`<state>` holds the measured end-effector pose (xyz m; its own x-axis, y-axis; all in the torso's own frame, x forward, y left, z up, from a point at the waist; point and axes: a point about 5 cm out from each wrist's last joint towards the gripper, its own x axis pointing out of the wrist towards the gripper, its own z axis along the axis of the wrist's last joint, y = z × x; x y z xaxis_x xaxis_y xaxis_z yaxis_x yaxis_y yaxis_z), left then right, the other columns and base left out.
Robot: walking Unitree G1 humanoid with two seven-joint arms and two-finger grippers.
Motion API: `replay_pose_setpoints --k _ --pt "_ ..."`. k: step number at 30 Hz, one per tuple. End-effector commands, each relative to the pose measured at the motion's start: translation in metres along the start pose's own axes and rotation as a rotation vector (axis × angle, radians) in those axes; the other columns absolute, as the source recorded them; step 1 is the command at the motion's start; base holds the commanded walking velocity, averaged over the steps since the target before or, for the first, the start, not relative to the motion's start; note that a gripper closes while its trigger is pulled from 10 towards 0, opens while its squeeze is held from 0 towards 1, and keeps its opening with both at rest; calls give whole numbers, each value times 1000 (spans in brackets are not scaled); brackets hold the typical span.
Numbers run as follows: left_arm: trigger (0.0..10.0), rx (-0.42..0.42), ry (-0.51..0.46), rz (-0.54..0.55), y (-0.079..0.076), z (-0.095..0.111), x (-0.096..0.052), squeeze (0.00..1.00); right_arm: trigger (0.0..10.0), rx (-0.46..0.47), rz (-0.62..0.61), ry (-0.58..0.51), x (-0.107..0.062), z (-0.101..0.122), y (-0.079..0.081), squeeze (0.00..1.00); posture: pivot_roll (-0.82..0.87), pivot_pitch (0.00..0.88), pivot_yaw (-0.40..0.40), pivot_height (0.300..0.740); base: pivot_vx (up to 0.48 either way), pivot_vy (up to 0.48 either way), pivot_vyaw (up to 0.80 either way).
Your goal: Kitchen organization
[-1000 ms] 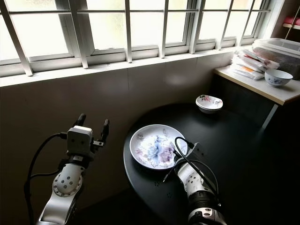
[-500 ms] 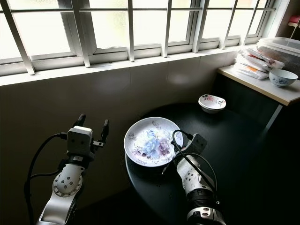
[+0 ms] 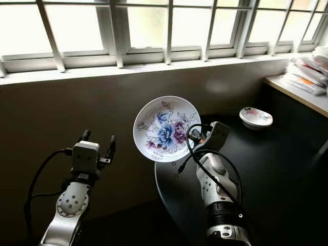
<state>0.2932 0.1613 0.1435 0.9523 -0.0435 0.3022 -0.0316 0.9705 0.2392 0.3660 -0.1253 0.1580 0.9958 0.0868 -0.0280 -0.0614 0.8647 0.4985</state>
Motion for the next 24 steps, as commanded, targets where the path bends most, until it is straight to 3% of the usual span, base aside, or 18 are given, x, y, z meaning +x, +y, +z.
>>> replay_pose_setpoints --k 1,24 --pt "10000 8 -5 14 4 1 0 0 0 -5 66 -30 -2 3 13 0 28 0 -41 736 0 0 800" --pt "10000 7 -29 11 5 5 2 0 0 -108 177 -105 -7 10 29 0 31 0 -35 736 0 0 800"
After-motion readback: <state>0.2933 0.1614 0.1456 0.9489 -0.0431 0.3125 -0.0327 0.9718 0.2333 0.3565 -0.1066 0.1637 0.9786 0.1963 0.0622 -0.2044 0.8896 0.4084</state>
